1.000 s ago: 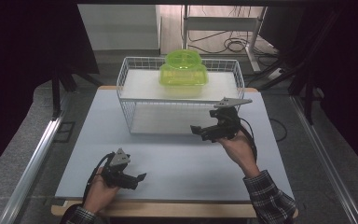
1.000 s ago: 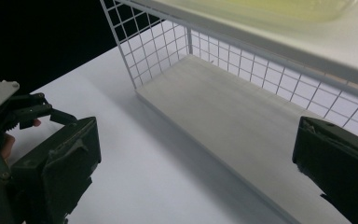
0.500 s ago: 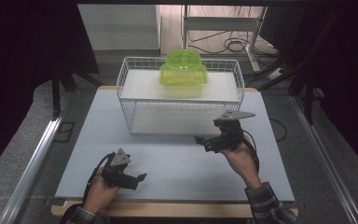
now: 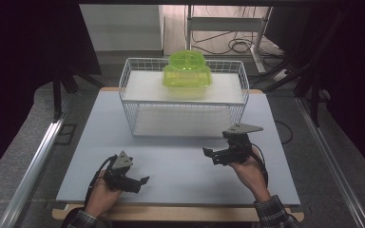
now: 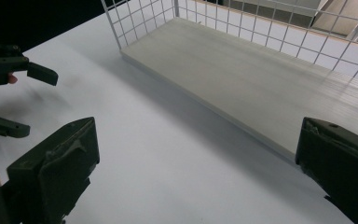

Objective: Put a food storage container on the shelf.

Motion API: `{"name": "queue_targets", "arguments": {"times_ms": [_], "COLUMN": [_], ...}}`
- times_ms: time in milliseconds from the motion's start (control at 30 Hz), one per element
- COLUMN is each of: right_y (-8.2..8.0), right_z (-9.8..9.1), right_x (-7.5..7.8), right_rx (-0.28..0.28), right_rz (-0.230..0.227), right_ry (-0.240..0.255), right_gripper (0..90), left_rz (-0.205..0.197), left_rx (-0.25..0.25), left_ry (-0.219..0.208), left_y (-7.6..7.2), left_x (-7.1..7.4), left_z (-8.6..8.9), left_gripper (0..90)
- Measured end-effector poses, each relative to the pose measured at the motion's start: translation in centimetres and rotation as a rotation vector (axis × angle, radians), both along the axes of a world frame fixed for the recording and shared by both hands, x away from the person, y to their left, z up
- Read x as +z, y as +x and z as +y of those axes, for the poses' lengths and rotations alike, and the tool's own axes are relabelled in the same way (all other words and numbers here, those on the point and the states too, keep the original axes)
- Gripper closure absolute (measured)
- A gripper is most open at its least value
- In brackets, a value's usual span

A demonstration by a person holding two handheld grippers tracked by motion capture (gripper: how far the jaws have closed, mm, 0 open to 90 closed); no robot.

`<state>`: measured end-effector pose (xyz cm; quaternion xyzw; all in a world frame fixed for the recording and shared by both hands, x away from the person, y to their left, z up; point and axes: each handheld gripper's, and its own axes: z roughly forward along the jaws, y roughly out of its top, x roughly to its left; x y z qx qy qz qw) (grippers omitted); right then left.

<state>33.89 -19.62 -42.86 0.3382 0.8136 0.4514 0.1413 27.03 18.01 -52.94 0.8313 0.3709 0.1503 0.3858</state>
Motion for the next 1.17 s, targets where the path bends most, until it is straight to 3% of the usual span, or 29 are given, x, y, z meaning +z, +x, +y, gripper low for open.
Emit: {"name": "queue_targets", "arguments": {"times_ms": [300,700,1000,1167], "right_y": [-0.8,-2.0,-2.5,-2.3], "right_z": [-1.0,-2.9,-4.0,-3.8], "right_x": [-0.9,-4.1,-7.2,-7.9], "right_rx": [-0.018,-0.055,-0.085,-0.088], "right_rz": [-0.002,0.017,0.085,0.104], "right_ry": [-0.012,-0.02,-0.077,-0.111], "right_gripper": [0.0,0.0,0.0,0.0], "left_rz": [-0.002,-0.007,-0.012,-0.012], "left_rx": [0.002,-0.001,0.0,0.004], "left_ry": [-0.009,0.0,0.005,0.001], "left_y": [0.0,0.0,0.0,0.0], "left_x": [0.0,0.0,-0.1,0.0], "left_z": [0.0,0.0,0.1,0.1], "left_gripper": [3.8,3.8,3.7,3.7]}}
